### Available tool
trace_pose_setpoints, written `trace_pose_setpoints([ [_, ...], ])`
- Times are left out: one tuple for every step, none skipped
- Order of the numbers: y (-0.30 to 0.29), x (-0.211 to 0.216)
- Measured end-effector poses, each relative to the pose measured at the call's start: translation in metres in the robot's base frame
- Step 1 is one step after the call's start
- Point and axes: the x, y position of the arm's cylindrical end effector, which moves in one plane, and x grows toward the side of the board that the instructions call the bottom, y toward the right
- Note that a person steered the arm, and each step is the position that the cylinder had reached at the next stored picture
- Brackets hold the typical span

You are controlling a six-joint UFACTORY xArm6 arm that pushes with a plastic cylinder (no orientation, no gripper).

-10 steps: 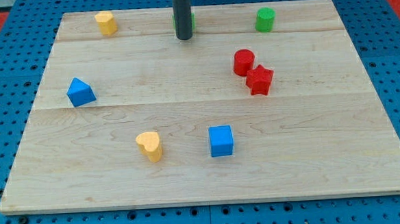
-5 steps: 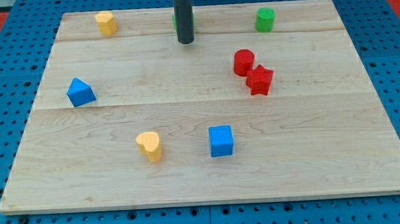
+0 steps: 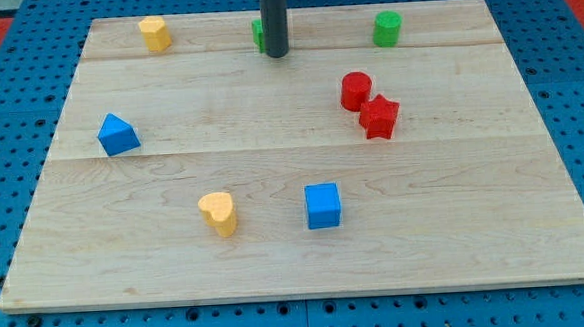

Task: Move the green star towards the top center of the board

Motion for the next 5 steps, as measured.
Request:
trace_pose_setpoints([
  [0.0000,-0.0029],
  [-0.0001,-0.0090],
  [0.0009,-0.0090],
  [0.0067,-0.0090],
  [0.0072,-0.0090],
])
